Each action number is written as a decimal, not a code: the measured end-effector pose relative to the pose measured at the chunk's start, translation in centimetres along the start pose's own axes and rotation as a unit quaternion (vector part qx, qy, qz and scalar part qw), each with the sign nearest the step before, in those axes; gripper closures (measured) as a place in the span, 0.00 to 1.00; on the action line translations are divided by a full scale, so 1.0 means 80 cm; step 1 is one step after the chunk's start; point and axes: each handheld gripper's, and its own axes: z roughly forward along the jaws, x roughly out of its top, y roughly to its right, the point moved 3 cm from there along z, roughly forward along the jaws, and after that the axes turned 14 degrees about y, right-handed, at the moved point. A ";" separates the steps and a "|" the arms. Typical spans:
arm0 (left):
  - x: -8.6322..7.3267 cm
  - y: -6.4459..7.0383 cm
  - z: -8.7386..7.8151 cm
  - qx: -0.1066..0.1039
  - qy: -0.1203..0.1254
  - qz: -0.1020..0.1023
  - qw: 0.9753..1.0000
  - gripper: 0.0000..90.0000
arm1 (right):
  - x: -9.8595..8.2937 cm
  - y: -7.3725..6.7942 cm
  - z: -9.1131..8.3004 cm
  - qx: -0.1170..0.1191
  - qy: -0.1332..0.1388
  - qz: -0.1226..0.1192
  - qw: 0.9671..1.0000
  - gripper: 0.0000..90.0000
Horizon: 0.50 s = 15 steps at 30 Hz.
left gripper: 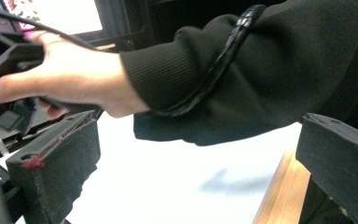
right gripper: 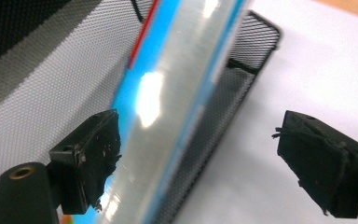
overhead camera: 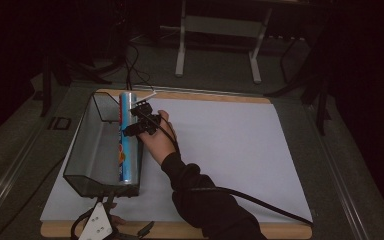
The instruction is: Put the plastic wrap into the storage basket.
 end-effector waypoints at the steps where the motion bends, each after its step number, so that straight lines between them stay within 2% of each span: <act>1: 0.000 0.000 0.000 0.000 0.000 0.000 1.000 0.01 | -0.001 0.002 -0.003 0.001 0.004 -0.002 1.000 0.14; 13: -0.002 0.001 0.002 -0.002 -0.006 0.000 1.000 0.01 | -0.018 0.043 -0.051 -0.004 0.030 -0.007 1.000 0.14; 15: -0.002 0.001 0.003 -0.003 -0.007 0.001 1.000 0.01 | -0.023 0.048 -0.060 0.002 0.037 -0.003 0.999 0.14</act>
